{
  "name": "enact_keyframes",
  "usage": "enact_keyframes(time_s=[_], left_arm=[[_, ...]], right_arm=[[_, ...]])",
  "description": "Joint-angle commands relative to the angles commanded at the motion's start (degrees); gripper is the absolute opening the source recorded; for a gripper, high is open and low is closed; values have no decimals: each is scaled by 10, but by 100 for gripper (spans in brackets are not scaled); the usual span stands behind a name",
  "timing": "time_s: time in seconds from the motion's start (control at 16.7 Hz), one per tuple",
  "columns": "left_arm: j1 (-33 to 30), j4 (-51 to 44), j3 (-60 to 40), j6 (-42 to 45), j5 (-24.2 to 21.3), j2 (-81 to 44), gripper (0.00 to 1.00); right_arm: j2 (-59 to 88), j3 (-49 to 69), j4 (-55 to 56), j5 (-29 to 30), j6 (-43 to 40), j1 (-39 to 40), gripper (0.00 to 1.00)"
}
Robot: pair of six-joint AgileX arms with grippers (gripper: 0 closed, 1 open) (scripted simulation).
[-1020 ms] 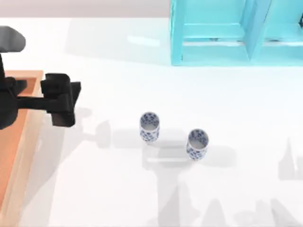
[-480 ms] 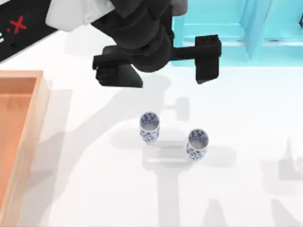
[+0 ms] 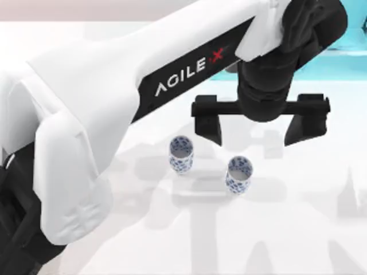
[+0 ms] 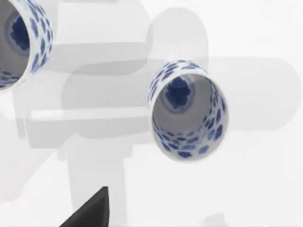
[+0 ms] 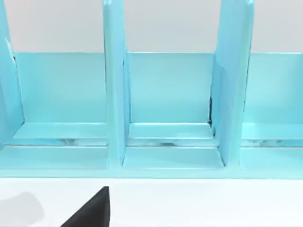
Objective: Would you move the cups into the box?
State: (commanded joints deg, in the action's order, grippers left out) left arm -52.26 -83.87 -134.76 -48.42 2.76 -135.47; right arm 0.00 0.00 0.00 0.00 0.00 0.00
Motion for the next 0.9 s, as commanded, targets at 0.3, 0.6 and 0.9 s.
enact_keyframes(time_s=[0.3,0.6,0.9], left_arm=[[-13,-46,-80,-31,14,-53,100],[-10,-45,-79,-30,13,-53,100],[-8,19,-13,-26,13,-51,100]], right_arm=[[0,0,0,0,0,0,100],[0,0,0,0,0,0,100],[0,0,0,0,0,0,100]])
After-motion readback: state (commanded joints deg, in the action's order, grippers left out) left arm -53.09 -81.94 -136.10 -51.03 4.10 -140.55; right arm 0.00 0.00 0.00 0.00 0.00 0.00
